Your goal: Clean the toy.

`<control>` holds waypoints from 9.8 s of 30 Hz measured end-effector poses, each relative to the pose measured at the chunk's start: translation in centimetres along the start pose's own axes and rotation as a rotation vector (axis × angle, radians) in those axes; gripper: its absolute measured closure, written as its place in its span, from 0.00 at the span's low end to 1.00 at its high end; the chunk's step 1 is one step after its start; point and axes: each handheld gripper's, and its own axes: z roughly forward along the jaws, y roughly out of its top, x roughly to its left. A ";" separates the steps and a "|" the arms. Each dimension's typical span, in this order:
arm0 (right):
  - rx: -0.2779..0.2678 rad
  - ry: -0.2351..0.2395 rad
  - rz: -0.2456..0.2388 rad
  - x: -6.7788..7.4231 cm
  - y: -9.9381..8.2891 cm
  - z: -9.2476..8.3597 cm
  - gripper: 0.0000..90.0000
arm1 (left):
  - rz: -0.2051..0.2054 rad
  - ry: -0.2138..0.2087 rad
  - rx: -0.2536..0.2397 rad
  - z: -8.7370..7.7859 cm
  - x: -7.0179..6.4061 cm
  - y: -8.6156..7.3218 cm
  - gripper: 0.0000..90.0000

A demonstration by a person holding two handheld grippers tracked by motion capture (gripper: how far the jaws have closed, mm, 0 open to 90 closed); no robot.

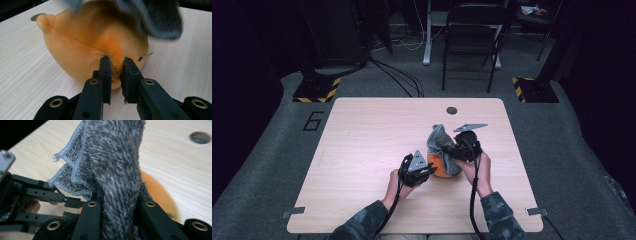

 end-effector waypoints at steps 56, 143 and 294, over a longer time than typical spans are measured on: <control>0.190 -0.280 0.166 -9.3 -5.6 1.4 0.86 | -0.077 -0.008 0.010 -0.1 1.5 -0.9 0.88; 0.222 -0.222 0.180 -8.2 -5.4 2.5 0.86 | -0.127 0.032 0.021 0.0 2.4 -0.2 0.82; 0.045 -0.050 -0.097 2.1 -0.3 0.1 0.86 | -0.103 0.079 0.053 -0.1 1.7 0.0 0.84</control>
